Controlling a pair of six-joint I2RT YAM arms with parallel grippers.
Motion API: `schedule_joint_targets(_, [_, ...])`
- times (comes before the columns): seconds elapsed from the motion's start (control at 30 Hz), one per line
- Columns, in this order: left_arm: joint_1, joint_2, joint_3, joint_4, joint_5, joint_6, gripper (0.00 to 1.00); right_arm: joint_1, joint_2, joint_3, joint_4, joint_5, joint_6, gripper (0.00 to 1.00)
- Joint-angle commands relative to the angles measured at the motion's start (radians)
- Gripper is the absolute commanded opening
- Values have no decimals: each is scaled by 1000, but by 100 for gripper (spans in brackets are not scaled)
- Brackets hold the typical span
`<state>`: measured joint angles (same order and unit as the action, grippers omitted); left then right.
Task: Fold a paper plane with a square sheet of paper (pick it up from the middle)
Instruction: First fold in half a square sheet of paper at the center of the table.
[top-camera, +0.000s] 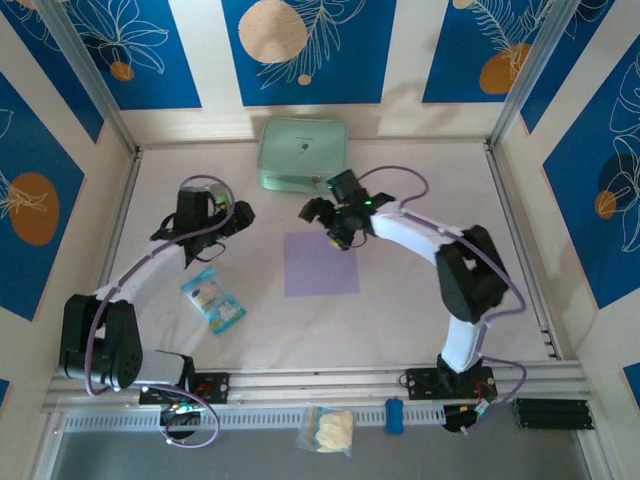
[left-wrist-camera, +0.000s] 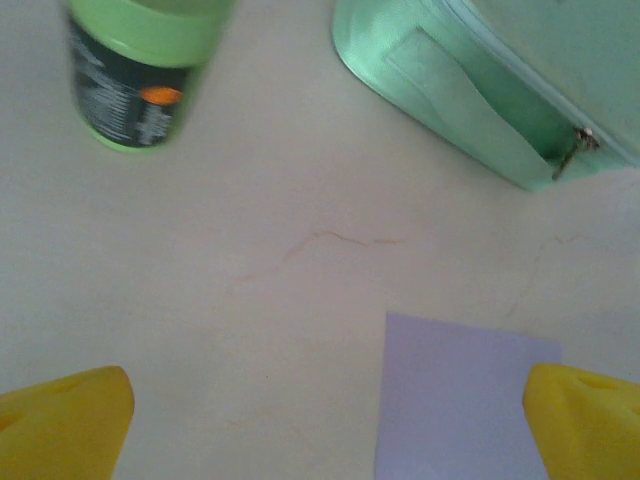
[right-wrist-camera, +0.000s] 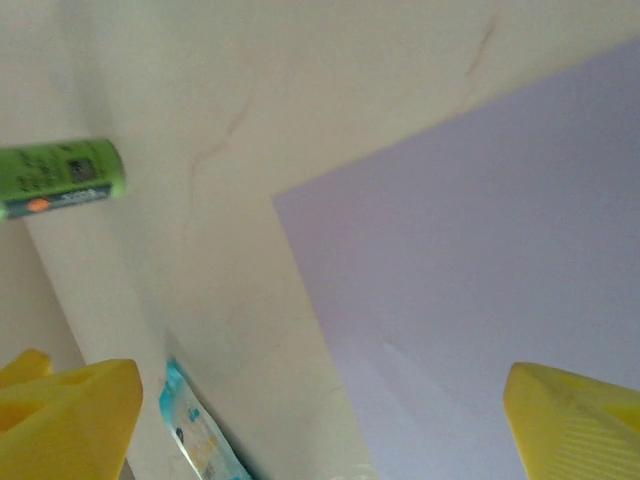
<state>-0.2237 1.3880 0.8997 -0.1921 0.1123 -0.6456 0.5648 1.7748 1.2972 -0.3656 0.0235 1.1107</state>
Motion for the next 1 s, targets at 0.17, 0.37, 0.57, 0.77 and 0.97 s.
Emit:
schedule_joint_targets(0.17, [-282, 246, 296, -368, -162, -11, 100, -274, -191, -203, 72, -84, -386, 99])
schedule_joint_targets(0.37, [-461, 483, 565, -539, -242, -37, 99, -437, -225, -246, 69, -107, -488, 99])
schedule_joint_targets(0.57, [-535, 654, 737, -622, -221, -76, 100, -518, -247, -282, 87, -140, -495, 99])
schedule_joint_targets(0.77, [-561, 758, 838, -670, -205, -116, 93, -551, -257, -298, 101, -181, -489, 99])
schedule_joint_targets(0.97, [-563, 808, 870, -702, -219, -130, 92, -553, -258, -304, 108, -192, -485, 99])
